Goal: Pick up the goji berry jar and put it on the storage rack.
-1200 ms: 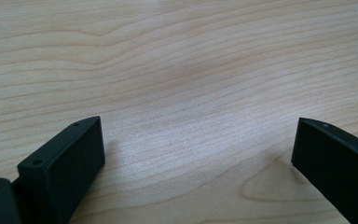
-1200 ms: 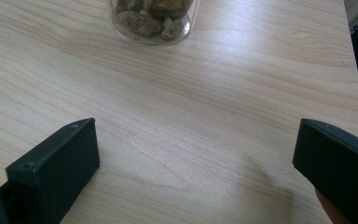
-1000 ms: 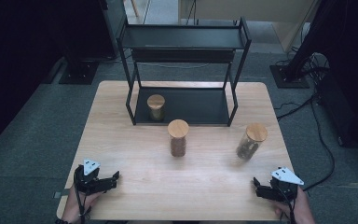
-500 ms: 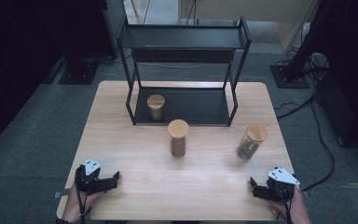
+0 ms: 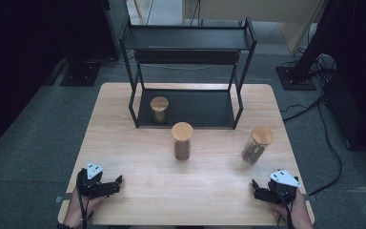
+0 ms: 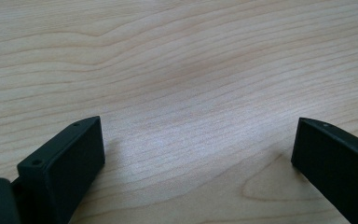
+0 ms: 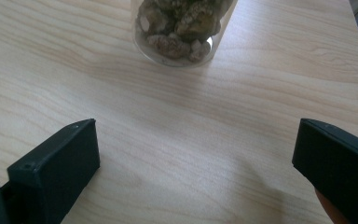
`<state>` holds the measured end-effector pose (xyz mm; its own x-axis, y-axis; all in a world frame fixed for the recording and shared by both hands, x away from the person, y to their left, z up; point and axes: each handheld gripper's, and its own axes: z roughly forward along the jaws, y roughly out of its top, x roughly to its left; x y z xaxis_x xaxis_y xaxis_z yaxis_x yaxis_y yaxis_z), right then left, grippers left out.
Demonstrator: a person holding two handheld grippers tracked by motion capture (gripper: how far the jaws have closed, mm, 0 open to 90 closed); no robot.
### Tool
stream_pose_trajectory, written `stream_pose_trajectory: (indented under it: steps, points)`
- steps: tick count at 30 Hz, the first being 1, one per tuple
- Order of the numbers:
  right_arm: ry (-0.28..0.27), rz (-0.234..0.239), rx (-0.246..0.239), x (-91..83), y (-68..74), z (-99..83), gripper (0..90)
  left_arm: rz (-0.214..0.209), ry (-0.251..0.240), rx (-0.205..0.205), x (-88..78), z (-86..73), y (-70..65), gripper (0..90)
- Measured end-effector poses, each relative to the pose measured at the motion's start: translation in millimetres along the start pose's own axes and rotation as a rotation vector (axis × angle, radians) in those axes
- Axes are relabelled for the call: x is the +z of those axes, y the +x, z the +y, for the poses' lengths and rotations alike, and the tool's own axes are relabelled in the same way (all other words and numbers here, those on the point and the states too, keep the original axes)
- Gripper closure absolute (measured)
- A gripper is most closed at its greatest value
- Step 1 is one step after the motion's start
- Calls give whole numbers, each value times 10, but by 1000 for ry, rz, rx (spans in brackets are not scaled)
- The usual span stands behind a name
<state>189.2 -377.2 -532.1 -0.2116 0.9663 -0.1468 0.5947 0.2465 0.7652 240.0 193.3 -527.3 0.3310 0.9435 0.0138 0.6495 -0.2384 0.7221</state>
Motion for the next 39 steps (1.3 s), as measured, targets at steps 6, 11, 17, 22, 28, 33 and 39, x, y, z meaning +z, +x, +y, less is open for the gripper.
stream_pose_trajectory:
  steps: [6,11,17,22,28,33,39]
  points:
    - [-11,17,7,3,77,75,11,0,1,1,0,0,0,27]
    - [-10,48,13,1,167,119,27,0,1,1,0,0,0,27]
    - [-16,70,-5,4,286,174,34,0,1,1,0,0,0,27]
    - [-27,82,-13,18,359,220,34,0,1,1,0,0,0,27]
    - [-41,86,-20,24,448,272,18,0,1,2,0,0,0,27]
    - [-44,98,-24,33,509,310,16,0,1,2,0,0,0,27]
    - [-48,110,-33,45,586,348,16,0,1,2,0,0,0,27]
